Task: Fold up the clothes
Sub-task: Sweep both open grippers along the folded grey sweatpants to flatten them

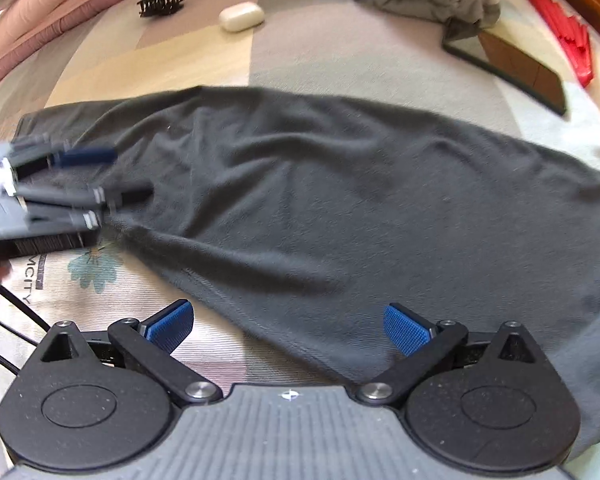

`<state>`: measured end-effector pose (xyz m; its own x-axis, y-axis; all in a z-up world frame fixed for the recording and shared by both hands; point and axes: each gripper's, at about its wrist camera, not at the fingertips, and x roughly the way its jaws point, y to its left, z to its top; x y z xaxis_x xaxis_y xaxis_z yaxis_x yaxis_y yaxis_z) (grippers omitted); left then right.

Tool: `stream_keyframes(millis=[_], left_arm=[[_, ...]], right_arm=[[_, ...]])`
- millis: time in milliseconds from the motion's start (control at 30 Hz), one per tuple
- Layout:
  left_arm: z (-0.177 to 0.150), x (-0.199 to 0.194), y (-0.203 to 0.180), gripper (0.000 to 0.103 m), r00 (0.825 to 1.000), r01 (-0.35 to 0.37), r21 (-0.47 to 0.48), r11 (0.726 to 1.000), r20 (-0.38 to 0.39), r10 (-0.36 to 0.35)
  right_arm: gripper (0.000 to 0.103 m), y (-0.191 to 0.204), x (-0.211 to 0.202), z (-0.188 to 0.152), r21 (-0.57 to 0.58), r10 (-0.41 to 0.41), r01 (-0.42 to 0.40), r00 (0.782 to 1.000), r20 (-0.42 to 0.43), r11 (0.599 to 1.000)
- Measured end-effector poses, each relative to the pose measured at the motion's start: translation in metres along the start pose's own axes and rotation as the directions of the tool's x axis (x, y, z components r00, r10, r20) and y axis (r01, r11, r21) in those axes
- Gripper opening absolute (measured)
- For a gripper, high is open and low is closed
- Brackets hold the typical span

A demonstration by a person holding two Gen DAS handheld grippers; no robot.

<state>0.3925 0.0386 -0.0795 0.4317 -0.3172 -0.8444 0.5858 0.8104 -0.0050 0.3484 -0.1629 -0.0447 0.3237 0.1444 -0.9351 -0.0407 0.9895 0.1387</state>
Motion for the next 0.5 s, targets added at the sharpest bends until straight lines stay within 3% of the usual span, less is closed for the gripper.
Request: stream_keyframes(millis=[100, 200, 367, 500], left_arm=[[-0.013, -0.009, 0.000, 0.067, 1.000, -0.024, -0.010, 1.000, -0.006, 0.024], [-0.004, -0.018, 0.001, 0.065, 0.999, -0.028, -0.012, 1.000, -0.047, 0.028], [0.022, -0.016, 0.001, 0.065, 0.996, -0.080, -0.051, 0.995, 0.024, 0.081], [0.010, 0.001, -0.013, 0.066, 0.991, -0.125, -0.092, 0.988, -0.061, 0.120]], right_arm=[[0.103, -0.015, -0.008, -0.004, 0.018, -0.005, 0.005, 1.000, 0.009, 1.000], [0.103, -0.030, -0.015, -0.007, 0.035, 0.000, -0.001, 1.000, 0.029, 0.999], [0.103, -0.053, -0.032, -0.007, 0.056, 0.010, -0.015, 0.996, 0.087, 0.998], [0.103, -0.078, -0.049, -0.005, 0.061, 0.032, -0.040, 0.991, 0.127, 0.997]])
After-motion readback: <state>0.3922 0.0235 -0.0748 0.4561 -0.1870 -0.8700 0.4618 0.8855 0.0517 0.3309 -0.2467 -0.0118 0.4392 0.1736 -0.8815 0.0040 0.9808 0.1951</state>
